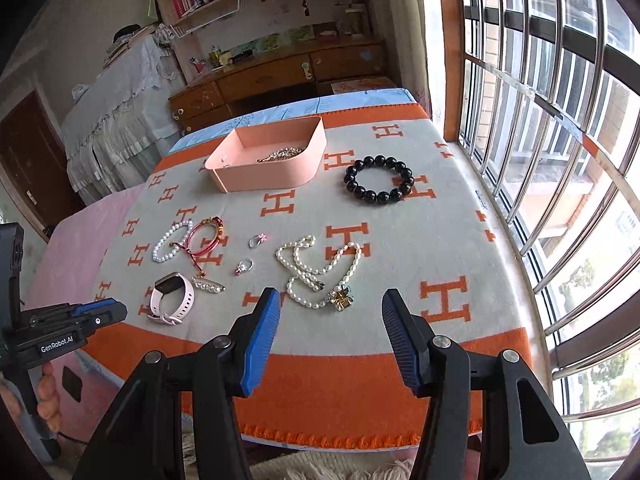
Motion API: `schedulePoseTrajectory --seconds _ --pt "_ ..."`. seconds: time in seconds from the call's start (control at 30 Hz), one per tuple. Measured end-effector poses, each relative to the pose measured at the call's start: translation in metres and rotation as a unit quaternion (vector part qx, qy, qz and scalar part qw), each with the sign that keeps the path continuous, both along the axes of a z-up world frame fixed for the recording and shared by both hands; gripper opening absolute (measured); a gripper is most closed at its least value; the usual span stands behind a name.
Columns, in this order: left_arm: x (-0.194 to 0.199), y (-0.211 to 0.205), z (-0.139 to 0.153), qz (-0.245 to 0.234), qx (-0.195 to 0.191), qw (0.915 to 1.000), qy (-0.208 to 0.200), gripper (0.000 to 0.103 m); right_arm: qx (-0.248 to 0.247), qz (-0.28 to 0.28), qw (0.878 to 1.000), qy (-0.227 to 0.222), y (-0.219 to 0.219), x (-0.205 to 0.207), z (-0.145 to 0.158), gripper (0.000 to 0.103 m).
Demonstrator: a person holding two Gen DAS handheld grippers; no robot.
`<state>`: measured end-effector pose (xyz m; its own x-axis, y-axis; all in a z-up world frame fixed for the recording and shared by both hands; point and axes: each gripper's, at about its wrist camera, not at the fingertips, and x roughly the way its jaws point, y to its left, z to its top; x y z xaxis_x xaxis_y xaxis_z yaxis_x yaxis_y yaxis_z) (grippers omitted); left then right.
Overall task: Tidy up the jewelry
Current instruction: 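Withdraw both grippers from the tray toward the smartwatch and pearl necklace, then grasp the pink-white smartwatch with the left gripper while the right grasps the pearl necklace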
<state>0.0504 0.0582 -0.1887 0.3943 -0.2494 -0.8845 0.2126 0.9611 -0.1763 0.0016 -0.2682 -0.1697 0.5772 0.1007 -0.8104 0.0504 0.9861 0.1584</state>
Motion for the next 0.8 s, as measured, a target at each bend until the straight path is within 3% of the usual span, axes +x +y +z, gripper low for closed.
schedulePoseTrajectory --seconds 0.27,0.4,0.53,0.8 --pt "0.022 -0.014 -0.020 -0.046 0.017 0.9987 0.008 0.019 0.013 0.008 0.999 0.039 0.001 0.029 -0.035 0.054" --pt "0.017 -0.031 -0.025 -0.095 0.024 0.9951 0.000 0.019 0.014 0.009 0.999 0.050 -0.002 0.037 -0.049 0.054" --pt "0.010 -0.050 -0.029 -0.159 0.045 0.9863 -0.009 0.019 0.022 0.007 0.998 0.056 -0.007 0.044 -0.057 0.054" --pt "0.014 -0.060 -0.043 -0.226 0.143 0.9634 -0.021 0.019 0.024 0.010 0.998 0.058 -0.010 0.050 -0.065 0.054"
